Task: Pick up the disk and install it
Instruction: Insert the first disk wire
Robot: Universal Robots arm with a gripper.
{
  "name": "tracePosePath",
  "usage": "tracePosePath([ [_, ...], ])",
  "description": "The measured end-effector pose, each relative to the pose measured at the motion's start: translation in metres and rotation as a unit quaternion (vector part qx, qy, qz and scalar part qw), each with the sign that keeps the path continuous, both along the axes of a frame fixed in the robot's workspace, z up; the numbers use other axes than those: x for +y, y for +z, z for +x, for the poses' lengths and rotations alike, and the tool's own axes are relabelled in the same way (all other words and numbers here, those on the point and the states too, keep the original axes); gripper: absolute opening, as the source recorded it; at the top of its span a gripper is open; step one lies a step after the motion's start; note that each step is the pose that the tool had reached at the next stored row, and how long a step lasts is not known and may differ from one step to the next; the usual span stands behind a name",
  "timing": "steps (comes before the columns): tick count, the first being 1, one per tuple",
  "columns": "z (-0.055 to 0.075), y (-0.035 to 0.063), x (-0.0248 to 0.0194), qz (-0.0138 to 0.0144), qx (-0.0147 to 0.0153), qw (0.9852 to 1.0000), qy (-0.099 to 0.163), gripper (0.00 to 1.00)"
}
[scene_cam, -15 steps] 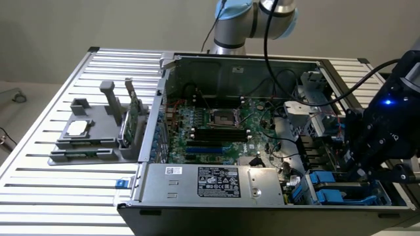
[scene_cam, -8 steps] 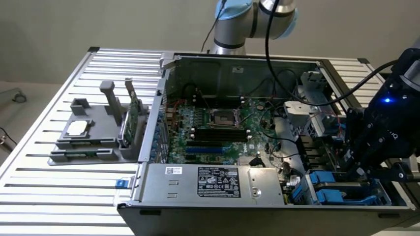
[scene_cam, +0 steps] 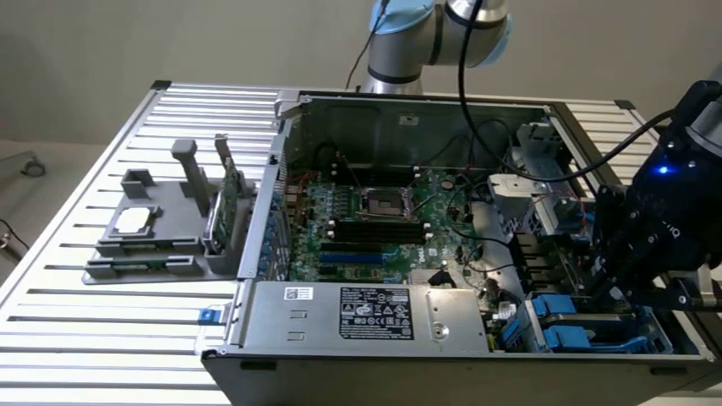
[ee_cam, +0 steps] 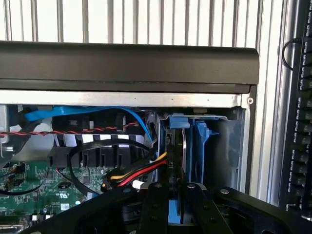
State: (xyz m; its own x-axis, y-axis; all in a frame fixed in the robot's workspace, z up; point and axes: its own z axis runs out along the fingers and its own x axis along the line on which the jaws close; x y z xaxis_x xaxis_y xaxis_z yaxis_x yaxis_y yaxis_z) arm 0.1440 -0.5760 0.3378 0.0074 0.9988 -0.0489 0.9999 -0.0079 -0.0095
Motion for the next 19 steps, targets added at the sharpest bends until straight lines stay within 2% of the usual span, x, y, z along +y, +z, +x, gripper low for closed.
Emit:
tracePosePath([
  [3, 0.0, -0.0009, 0.0006, 0.0, 0.0056, 0.9999, -0.01, 0.17],
  [5, 0.001, -0.001, 0.0012, -0.0001, 0.0081, 0.9999, -0.013, 0.17],
  [7, 0.004, -0.0009, 0.0015, -0.0002, 0.0123, 0.9998, -0.013, 0.17],
  [14, 0.013, -0.001, 0.0032, -0.0002, 0.0216, 0.9997, -0.014, 0.17],
  [19, 0.014, -0.001, 0.0046, -0.0003, 0.0307, 0.9994, -0.017, 0.17],
])
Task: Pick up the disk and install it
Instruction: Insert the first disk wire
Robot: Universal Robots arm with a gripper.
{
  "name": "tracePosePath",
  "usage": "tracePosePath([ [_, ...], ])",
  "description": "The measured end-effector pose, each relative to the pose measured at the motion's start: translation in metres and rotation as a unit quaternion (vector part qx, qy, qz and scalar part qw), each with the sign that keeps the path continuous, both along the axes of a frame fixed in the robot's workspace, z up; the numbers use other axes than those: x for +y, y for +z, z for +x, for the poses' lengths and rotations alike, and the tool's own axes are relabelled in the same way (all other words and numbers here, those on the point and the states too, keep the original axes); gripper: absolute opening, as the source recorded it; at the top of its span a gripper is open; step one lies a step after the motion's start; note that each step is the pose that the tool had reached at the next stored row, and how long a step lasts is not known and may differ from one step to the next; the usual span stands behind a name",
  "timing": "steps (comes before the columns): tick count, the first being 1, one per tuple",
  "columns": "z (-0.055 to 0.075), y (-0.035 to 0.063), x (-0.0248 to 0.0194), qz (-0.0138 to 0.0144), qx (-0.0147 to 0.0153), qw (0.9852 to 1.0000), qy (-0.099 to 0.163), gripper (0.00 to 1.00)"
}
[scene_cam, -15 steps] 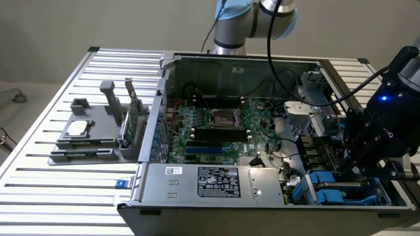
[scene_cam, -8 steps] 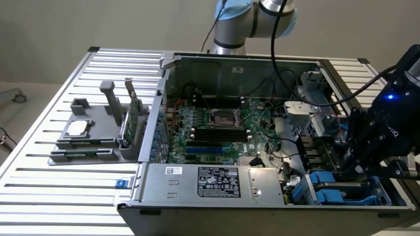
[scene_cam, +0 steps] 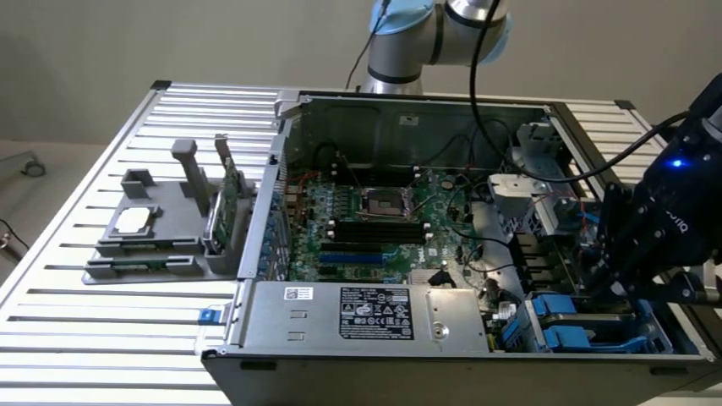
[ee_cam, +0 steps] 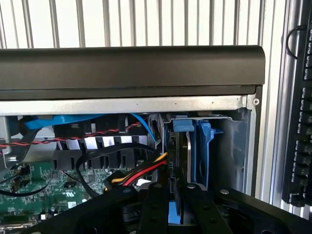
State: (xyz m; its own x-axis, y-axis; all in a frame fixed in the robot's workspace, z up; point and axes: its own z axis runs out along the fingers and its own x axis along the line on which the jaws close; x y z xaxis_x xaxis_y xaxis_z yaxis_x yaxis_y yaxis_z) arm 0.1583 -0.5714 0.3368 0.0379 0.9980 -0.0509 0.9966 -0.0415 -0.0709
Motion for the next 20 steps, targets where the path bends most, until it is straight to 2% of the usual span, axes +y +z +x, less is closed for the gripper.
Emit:
tracePosePath([
  [3, 0.0011, 0.0, 0.0009, 0.0001, 0.0032, 1.0, -0.002, 0.17],
  [11, 0.0062, -0.0001, 0.001, 0.0, 0.009, 0.9999, -0.011, 0.17],
  [20, 0.0073, -0.0005, 0.0006, 0.0, 0.0197, 0.9993, -0.03, 0.17],
])
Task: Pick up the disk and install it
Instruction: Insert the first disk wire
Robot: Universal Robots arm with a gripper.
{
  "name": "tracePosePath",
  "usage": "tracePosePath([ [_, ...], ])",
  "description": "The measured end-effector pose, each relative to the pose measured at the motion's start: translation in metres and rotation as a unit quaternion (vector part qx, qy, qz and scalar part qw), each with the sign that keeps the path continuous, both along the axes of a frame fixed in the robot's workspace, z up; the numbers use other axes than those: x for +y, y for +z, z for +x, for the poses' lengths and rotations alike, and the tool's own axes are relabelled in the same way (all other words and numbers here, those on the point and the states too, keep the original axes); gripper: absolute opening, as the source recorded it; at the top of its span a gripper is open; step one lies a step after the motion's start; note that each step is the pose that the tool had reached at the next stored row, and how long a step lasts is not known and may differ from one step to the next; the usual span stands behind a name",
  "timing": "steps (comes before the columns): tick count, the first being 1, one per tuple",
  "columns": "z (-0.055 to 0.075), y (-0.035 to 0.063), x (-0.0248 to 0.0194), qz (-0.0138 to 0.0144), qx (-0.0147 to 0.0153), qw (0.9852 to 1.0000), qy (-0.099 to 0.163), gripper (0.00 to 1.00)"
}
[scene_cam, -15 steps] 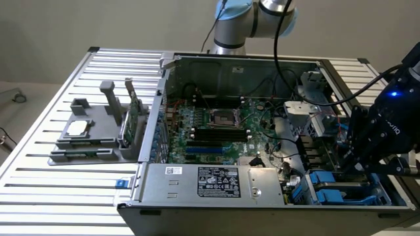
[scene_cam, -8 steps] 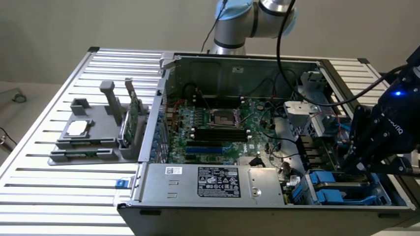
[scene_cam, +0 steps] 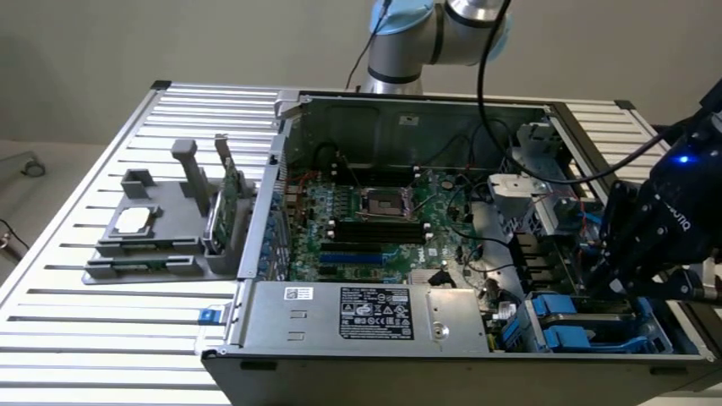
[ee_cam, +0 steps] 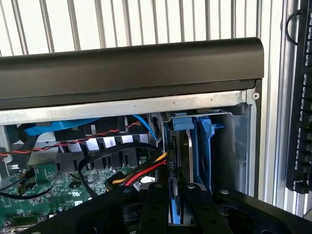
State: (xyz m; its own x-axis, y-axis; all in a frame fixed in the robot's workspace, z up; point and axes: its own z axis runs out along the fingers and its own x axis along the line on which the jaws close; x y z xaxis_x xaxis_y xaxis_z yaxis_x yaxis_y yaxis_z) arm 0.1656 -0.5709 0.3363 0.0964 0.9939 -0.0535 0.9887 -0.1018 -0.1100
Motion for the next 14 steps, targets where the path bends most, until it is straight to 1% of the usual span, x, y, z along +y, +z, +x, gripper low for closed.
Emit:
tracePosePath([
  [4, 0.0035, -0.0003, -0.0002, 0.0, 0.0044, 1.0, -0.001, 0.17],
  [7, 0.0054, -0.0005, -0.0006, 0.0, 0.0083, 1.0, -0.002, 0.17],
  [14, 0.0092, -0.0007, -0.0027, 0.0, 0.0192, 0.9998, -0.005, 0.17],
])
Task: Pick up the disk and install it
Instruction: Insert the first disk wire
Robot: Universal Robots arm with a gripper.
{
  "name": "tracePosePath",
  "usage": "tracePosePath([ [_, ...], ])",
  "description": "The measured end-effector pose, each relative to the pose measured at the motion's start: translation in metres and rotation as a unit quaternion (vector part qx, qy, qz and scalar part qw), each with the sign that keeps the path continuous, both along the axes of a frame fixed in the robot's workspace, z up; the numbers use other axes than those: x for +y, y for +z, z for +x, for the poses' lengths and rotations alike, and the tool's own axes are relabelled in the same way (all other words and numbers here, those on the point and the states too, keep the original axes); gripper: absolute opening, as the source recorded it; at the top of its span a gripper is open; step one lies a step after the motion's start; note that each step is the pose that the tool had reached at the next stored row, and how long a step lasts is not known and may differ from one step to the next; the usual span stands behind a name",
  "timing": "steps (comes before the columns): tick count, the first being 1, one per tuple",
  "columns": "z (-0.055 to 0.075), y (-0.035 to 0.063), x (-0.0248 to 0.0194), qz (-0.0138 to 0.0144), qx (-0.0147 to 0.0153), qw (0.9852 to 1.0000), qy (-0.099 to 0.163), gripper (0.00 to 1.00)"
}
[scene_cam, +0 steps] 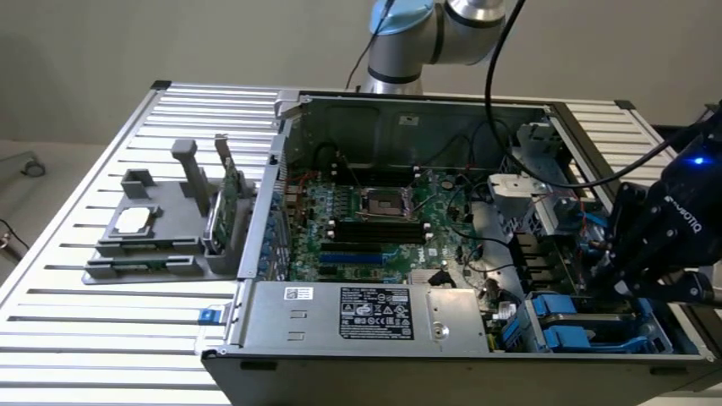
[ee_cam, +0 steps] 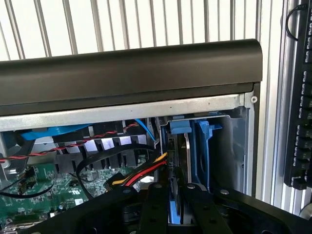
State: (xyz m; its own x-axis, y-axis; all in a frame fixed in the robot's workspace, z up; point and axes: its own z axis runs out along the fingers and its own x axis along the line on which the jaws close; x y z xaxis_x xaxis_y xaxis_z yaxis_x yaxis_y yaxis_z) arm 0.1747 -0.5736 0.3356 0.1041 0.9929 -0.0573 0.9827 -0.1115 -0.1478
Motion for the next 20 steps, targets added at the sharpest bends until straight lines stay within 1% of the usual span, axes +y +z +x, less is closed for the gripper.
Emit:
tracePosePath([
  [2, 0.0012, -0.0001, -0.0007, 0.0, 0.003, 1.0, 0.0, 0.17],
  [4, 0.0016, -0.0001, -0.0014, 0.0, 0.0049, 1.0, -0.001, 0.17],
  [7, 0.0016, -0.0005, -0.0019, 0.0, 0.0056, 1.0, -0.001, 0.17],
  [15, 0.0017, -0.0019, -0.002, -0.0001, 0.006, 1.0, -0.001, 0.17],
  [20, 0.0018, -0.0025, -0.0019, -0.0001, 0.0074, 1.0, 0.001, 0.17],
])
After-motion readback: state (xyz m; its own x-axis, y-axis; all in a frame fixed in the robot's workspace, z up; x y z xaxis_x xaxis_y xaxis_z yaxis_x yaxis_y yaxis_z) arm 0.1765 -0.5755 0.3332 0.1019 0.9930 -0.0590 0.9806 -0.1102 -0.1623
